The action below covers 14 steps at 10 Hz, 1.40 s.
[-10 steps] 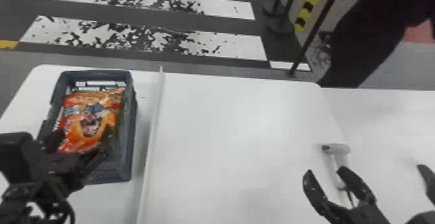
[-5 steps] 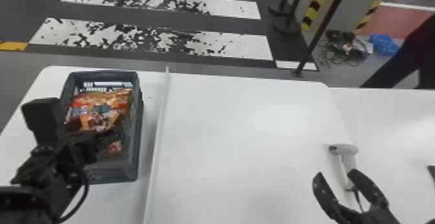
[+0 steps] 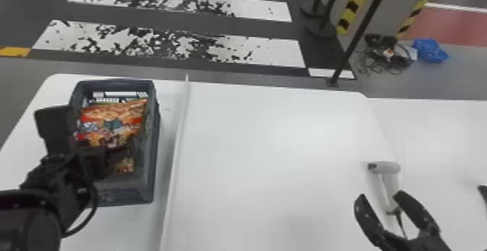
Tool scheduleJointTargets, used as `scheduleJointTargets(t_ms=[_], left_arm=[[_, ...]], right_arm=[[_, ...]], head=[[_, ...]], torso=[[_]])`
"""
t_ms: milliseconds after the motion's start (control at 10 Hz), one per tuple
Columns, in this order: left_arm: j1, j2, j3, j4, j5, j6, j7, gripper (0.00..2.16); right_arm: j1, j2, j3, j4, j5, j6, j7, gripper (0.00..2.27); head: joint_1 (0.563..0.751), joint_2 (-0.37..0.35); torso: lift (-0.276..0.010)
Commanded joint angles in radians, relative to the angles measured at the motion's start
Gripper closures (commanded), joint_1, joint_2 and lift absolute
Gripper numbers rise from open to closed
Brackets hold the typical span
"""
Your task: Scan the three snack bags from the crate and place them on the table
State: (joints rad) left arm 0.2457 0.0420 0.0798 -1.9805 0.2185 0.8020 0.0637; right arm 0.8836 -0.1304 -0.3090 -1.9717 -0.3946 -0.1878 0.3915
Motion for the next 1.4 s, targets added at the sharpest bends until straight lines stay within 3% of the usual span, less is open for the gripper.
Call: scheduleJointTargets(t_ms=[0, 100, 200, 300, 400, 900, 1200, 1300], left_arm=[[-0.023, 0.003, 0.034, 0.042, 0.022, 0.032, -0.012, 0.08], [-0.042, 0.004, 0.055, 0.08, 0.035, 0.075, -0.019, 0.17], [-0.046, 0.003, 0.061, 0.092, 0.032, 0.075, -0.022, 0.85], [-0.046, 0.001, 0.063, 0.089, 0.028, 0.075, -0.013, 1.92], [-0.039, 0.001, 0.06, 0.075, 0.024, 0.066, -0.013, 2.14], [0.05, 0.006, 0.072, 0.003, 0.022, -0.094, -0.03, 2.13], [0.126, 0.006, 0.063, -0.026, 0.027, -0.376, -0.036, 2.13], [0.138, 0.006, 0.055, -0.034, 0.025, -0.398, -0.047, 2.13]], right_arm=[[0.0, 0.0, 0.002, -0.001, 0.0, 0.0, 0.003, 0.11], [0.0, 0.0, 0.004, -0.001, 0.0, 0.0, 0.004, 0.11], [0.0, 0.0, 0.004, -0.001, 0.0, 0.0, 0.004, 0.11], [-0.002, 0.002, 0.004, -0.001, -0.001, 0.0, 0.004, 0.11], [-0.003, 0.0, 0.004, -0.001, -0.006, 0.0, 0.004, 0.11], [-0.006, 0.002, 0.008, -0.006, -0.009, 0.003, 0.004, 0.11], [0.005, 0.003, 0.005, -0.009, -0.013, -0.003, 0.004, 0.11], [0.006, 0.003, 0.004, -0.009, -0.013, 0.0, 0.004, 0.11]], head=[[0.695, -0.13], [0.695, -0.117], [0.695, -0.104], [0.695, -0.099], [0.695, -0.093], [0.695, -0.078], [0.695, -0.061], [0.695, -0.056]], torso=[[-0.037], [-0.037], [-0.037], [-0.037], [-0.037], [-0.037], [-0.037], [-0.037]])
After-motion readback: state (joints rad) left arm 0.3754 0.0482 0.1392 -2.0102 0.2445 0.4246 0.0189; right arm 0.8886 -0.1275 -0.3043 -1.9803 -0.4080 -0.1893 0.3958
